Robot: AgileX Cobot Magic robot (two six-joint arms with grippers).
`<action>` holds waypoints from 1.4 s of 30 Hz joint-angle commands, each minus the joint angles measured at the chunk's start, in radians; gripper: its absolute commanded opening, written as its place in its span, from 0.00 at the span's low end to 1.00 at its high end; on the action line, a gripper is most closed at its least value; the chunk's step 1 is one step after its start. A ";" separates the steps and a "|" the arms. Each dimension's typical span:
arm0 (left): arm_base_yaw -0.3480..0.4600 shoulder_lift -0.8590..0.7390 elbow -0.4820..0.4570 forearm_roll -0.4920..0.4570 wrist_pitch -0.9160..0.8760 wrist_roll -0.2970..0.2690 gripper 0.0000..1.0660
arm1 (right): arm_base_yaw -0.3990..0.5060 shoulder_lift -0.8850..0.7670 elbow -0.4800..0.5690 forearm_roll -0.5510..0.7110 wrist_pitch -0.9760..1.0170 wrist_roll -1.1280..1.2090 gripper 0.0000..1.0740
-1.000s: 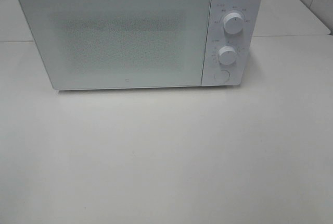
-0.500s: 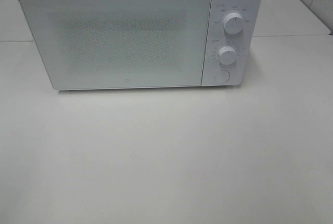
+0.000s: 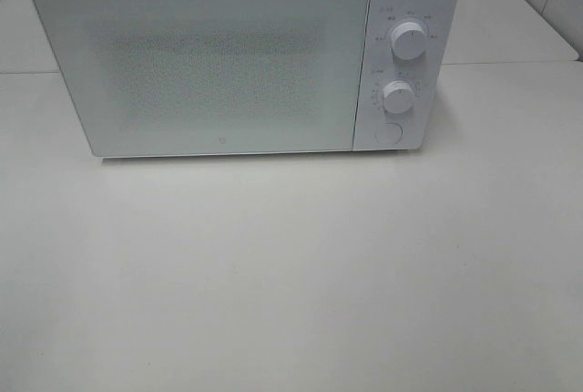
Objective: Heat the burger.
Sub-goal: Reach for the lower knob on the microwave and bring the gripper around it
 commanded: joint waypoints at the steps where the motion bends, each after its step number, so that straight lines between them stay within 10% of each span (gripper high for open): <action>1: 0.000 -0.006 0.003 -0.007 -0.012 0.003 0.00 | -0.007 -0.018 -0.001 -0.004 -0.008 -0.006 0.57; 14: 0.000 -0.006 0.003 -0.007 -0.012 0.002 0.00 | -0.007 -0.018 -0.027 -0.007 -0.079 -0.010 0.57; 24: 0.000 -0.006 0.003 -0.007 -0.012 0.002 0.00 | -0.007 -0.018 0.088 -0.007 -0.627 -0.009 0.57; 42: 0.000 -0.006 0.004 -0.026 -0.013 0.000 0.00 | -0.007 0.157 0.215 -0.008 -0.895 -0.009 0.57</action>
